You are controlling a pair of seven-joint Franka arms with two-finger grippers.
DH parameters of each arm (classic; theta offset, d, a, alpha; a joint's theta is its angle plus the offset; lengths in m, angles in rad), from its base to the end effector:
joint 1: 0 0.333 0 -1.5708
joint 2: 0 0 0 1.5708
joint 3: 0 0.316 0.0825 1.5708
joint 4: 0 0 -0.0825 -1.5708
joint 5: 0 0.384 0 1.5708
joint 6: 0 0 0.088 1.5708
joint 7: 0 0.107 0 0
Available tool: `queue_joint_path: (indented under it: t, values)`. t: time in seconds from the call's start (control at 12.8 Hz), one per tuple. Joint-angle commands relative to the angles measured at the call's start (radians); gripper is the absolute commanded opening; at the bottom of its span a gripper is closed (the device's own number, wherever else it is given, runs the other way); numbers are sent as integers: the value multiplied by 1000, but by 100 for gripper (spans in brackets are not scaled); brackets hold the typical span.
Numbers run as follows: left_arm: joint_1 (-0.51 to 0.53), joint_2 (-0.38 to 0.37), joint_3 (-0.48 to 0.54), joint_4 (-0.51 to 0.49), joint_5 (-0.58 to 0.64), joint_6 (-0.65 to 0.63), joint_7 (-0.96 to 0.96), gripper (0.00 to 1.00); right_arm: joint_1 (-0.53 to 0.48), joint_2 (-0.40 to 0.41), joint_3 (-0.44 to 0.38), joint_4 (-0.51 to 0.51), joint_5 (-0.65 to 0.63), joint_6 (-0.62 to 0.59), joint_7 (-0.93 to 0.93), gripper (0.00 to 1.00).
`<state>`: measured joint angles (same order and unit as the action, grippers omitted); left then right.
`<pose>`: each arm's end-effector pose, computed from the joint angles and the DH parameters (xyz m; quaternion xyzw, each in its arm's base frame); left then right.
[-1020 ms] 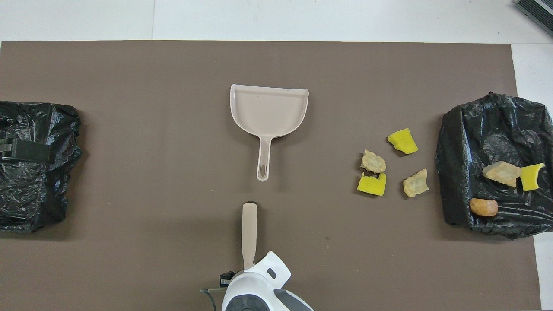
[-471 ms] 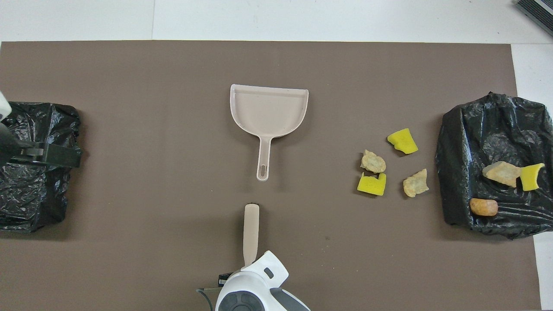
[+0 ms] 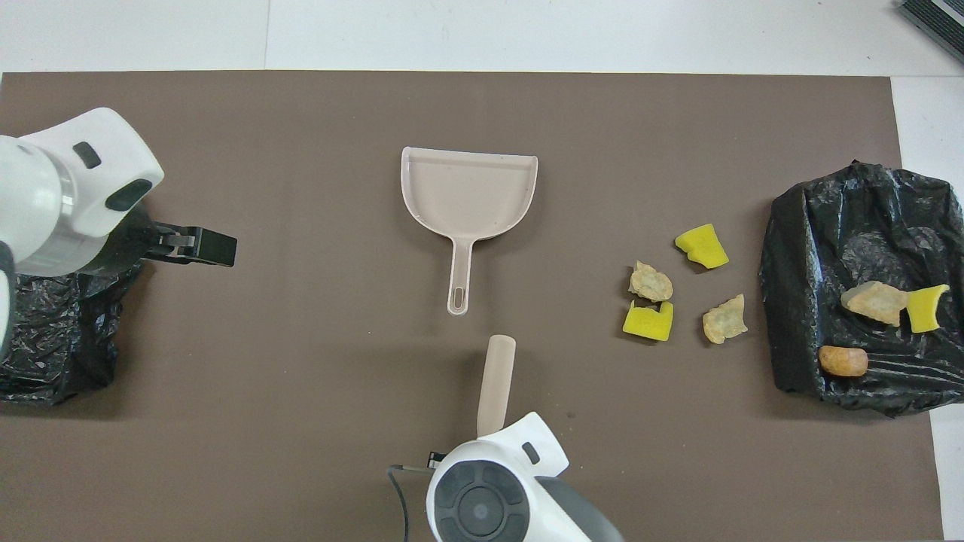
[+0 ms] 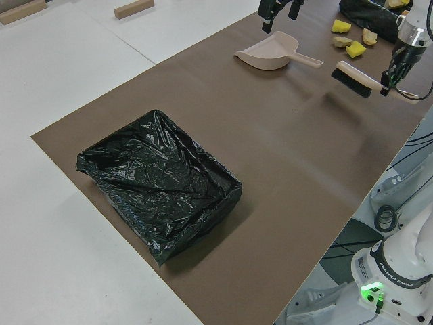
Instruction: Sweep and dump trash in bin
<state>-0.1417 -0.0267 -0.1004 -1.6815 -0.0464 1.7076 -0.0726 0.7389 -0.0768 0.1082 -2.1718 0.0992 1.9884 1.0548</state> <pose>0.5397 -0.1385 0.5989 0.9960 -0.0821 0.0226 0.0256 0.3314 0.3851 0.4178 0.9898 -0.1262 -0.0636 0.0201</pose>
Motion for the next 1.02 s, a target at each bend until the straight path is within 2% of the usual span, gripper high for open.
queue_joint_path:
  t: [0.0,0.24,0.31,0.47,0.71,0.94]
  values:
    - [-36,13,13,-9,2,44,-44,100,-91,-61,1,-8,20,-97,-50,0]
    - [-85,79,13,-9,0,142,-110,100,-235,-64,-1,4,-13,-204,-101,0]
    - [-114,102,11,-9,0,176,-148,100,-295,-61,-1,0,-59,-242,-128,0]
    - [-172,174,11,-9,-3,281,-231,100,-395,-57,-1,-13,-93,-250,-183,0]
    - [-248,259,13,-12,-4,341,-266,100,-513,-44,1,-22,-148,-275,-257,0]
    - [-326,320,13,-20,-4,397,-328,100,-637,-57,1,-68,-220,-255,-439,0]
